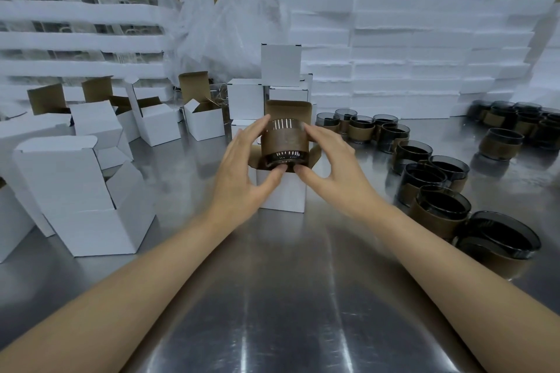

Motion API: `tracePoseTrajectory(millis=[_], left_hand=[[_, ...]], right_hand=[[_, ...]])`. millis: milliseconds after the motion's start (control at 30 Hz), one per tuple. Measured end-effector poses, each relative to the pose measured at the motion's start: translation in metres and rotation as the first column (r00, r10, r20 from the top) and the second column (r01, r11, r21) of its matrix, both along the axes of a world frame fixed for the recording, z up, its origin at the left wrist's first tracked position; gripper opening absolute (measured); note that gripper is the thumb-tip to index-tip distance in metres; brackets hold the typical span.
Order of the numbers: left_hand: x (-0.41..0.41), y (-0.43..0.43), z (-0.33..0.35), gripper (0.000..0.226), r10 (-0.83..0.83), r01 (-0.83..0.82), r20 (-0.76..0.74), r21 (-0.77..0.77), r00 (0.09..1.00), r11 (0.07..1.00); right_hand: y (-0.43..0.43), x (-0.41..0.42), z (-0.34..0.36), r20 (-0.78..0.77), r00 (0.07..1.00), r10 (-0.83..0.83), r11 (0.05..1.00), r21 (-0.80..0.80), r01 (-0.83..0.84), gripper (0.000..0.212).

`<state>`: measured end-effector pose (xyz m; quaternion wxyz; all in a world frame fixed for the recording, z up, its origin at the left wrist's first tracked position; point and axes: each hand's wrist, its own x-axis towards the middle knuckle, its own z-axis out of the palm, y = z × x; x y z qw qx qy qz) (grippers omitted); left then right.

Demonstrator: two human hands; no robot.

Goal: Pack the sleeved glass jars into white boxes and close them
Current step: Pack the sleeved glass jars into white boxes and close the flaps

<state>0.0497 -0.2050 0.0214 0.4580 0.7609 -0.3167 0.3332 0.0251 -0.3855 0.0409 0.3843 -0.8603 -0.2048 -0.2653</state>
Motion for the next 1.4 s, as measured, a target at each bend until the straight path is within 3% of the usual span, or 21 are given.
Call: tracePoseTrajectory(millis=[200,367,533,733,900,1200,1400], left_hand=[[-0.003,0.001,0.003,0.057,-0.051,0.046,-0.075,-0.062,0.996,0.997],[-0.002,0.001,0.005,0.065,-0.055,0.051,-0.21,-0.026,0.976,0.998],[-0.002,0.0,0.006,0.06,-0.111,0.091,-0.275,-0.084,0.955,0.992],[-0.002,-0.002,0.002,0.062,-0.094,0.062,-0.245,-0.135,0.965,0.989],[-0.001,-0.001,-0.001,0.075,-0.027,0.016,-0.095,-0.124,0.995,0.992],[-0.003,-0.002,0.003,0.067,0.035,-0.031,0.094,-0.041,0.995,0.999],[-0.007,-0.005,0.001,0.079,-0.072,0.071,0.015,0.046,0.997,0.996]], right_hand=[[0.0,0.001,-0.002,-0.093,0.995,0.032,0.993,0.119,-0.021,0.059],[0.003,0.005,-0.006,-0.155,0.986,0.056,0.96,0.279,-0.011,0.042],[0.003,0.011,-0.007,-0.221,0.973,0.063,0.936,0.35,0.019,0.055],[0.002,0.008,-0.006,-0.188,0.98,0.071,0.962,0.273,-0.017,0.044],[0.0,0.006,-0.004,-0.144,0.983,0.118,0.972,0.218,-0.084,0.061],[0.004,0.002,-0.003,-0.083,0.98,0.18,0.933,0.33,-0.144,0.063],[-0.001,0.003,-0.003,0.078,0.989,0.126,0.927,0.345,-0.145,0.056]])
